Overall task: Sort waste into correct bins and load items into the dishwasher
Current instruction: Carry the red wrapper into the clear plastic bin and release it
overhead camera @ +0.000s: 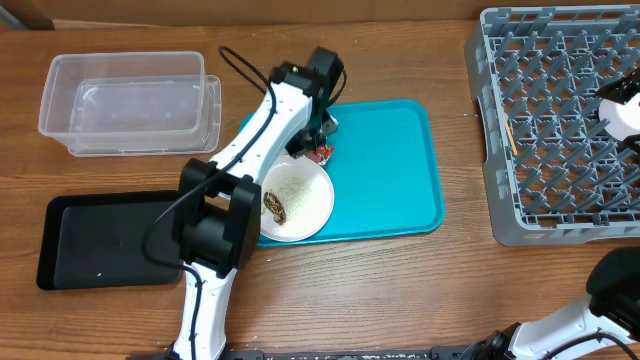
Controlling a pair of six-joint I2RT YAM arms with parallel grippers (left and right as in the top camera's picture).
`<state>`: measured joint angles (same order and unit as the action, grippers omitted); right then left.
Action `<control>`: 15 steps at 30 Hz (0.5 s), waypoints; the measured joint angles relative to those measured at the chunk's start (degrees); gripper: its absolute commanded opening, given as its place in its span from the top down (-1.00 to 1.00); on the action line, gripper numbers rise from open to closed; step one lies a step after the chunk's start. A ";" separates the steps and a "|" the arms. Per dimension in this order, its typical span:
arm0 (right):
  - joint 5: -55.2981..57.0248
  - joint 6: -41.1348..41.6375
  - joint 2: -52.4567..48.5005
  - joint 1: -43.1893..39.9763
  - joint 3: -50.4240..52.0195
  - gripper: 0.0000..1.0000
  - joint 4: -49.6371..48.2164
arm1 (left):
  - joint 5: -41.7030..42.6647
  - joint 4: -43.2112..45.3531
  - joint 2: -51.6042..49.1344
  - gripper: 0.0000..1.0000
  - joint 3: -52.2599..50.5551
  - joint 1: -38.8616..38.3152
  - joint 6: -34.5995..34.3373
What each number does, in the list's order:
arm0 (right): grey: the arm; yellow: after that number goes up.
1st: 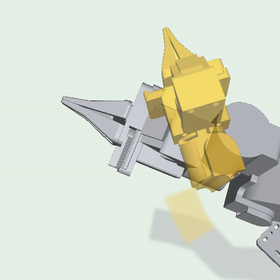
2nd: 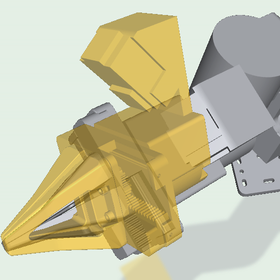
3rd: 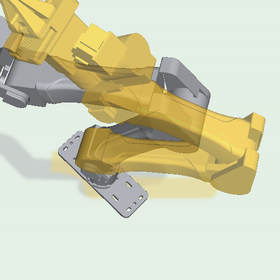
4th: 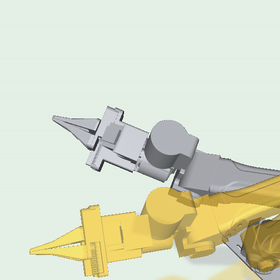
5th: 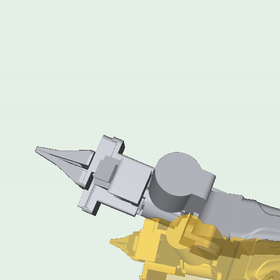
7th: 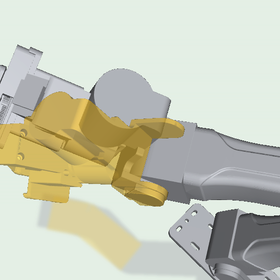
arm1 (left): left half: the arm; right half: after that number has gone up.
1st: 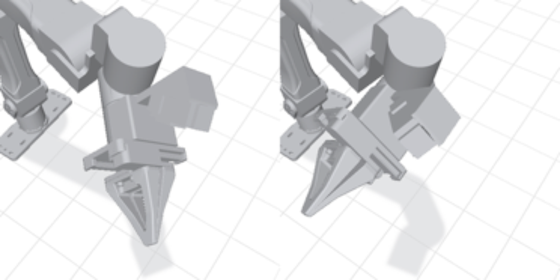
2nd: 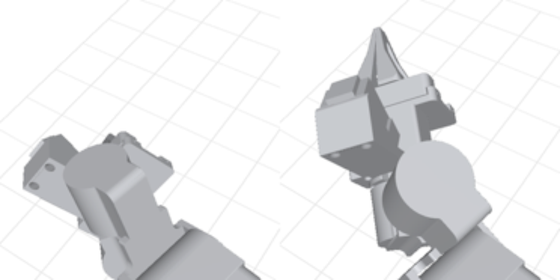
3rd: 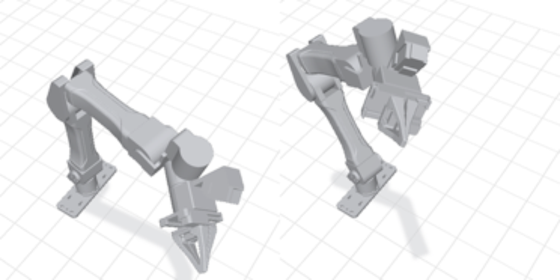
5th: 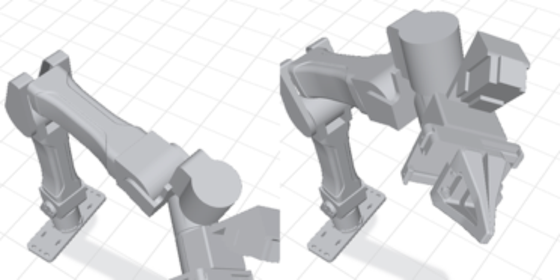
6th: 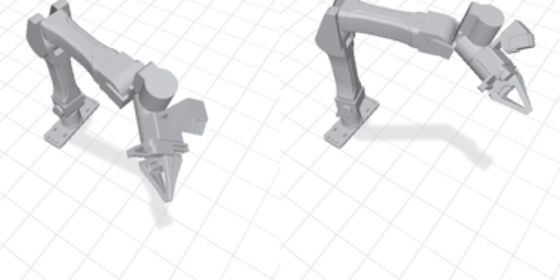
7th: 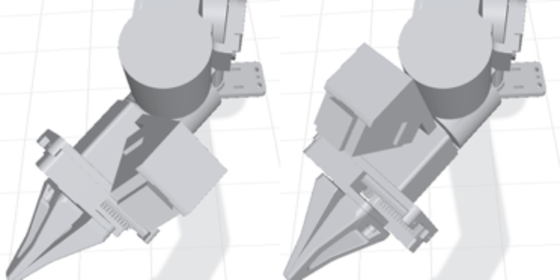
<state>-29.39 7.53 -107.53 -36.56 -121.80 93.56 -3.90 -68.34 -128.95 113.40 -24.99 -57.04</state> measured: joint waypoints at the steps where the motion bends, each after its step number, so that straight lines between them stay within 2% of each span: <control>1: 0.00 0.00 0.00 0.02 0.00 -1.00 -0.02 | 0.00 -1.22 0.00 0.91 1.53 0.00 0.00; 10: -0.02 -0.02 0.00 0.00 0.00 -1.00 -0.02 | -1.99 -12.48 0.00 0.92 20.52 0.48 0.20; 15: 0.00 -0.02 0.00 0.00 0.00 -1.00 -0.02 | -4.70 -14.14 0.00 0.92 27.63 5.51 0.20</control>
<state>-29.39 7.51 -107.53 -36.56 -121.80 93.54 -8.60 -82.48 -128.95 141.03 -19.49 -56.84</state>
